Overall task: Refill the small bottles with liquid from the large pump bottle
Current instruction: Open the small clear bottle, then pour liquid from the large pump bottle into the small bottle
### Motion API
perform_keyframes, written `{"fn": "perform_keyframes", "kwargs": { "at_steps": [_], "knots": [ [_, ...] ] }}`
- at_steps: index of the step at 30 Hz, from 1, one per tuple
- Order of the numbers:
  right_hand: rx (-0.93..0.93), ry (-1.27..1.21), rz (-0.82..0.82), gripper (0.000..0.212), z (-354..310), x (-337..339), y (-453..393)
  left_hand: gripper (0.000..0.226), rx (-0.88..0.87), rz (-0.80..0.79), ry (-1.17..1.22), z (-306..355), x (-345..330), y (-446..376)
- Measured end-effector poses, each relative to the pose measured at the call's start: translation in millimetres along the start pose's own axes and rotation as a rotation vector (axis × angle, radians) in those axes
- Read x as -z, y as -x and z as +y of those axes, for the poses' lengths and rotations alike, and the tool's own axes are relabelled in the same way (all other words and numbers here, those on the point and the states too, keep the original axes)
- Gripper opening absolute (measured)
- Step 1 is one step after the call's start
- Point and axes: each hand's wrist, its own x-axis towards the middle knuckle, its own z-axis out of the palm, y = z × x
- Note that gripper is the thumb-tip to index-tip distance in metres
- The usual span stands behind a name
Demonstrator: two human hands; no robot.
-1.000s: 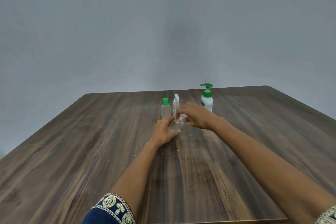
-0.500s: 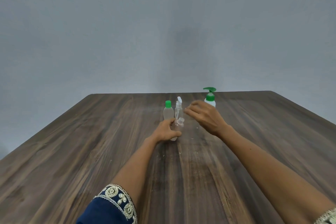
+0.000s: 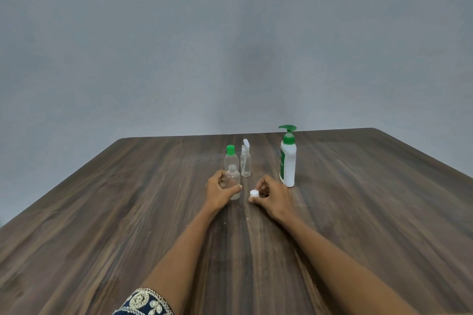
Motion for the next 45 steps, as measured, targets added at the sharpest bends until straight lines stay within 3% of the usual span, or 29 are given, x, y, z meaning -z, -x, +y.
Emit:
{"fn": "perform_keyframes", "kwargs": {
  "at_steps": [4, 7, 9, 11, 13, 17, 19, 21, 25, 30, 37, 45],
  "knots": [
    [0.027, 0.010, 0.010, 0.050, 4.3, 1.1, 0.2, 0.040, -0.021, 0.013, 0.016, -3.3, -2.3, 2.0],
    [0.133, 0.009, 0.434, 0.055, 0.8, 10.7, -3.8, 0.041, -0.034, 0.010, 0.047, -5.2, -5.1, 3.7],
    [0.100, -0.018, 0.738, 0.061, -3.7, 26.7, -15.4, 0.042, -0.040, 0.016, 0.056, -5.7, -5.8, 4.2],
    [0.032, -0.037, 0.855, 0.073, -3.6, 43.3, -30.6, 0.043, -0.035, 0.023, 0.067, -6.3, -6.1, 5.2],
    [-0.046, -0.044, 0.777, 0.088, 0.6, 56.0, -47.5, 0.043, -0.033, 0.043, 0.084, -4.7, -5.4, 7.0],
    [-0.160, -0.126, 0.412, 0.107, 15.9, 68.3, -75.8, 0.040, -0.044, 0.058, 0.118, 1.9, -5.0, 10.8],
    [-0.166, -0.199, 0.266, 0.106, 22.5, 67.4, -83.0, 0.040, -0.047, 0.060, 0.145, 3.8, -5.9, 12.2],
    [-0.159, -0.226, 0.174, 0.092, 27.8, 62.7, -85.1, 0.040, -0.056, 0.062, 0.160, 3.3, -7.2, 13.6],
    [-0.140, -0.227, 0.197, 0.056, 30.1, 56.3, -85.6, 0.039, -0.067, 0.057, 0.173, 2.3, -8.3, 15.1],
    [-0.105, -0.178, 0.257, 0.039, 30.8, 54.8, -78.3, 0.039, -0.078, 0.059, 0.177, 4.4, -7.7, 14.0],
    [-0.106, -0.220, 0.285, 0.053, 19.9, 47.2, -48.8, 0.032, -0.117, 0.070, 0.147, 17.9, -13.5, 9.9],
    [-0.056, -0.739, 0.108, 0.068, 3.8, 42.2, -24.0, 0.038, -0.121, -0.004, 0.112, 28.0, -27.7, 2.3]
  ]
}}
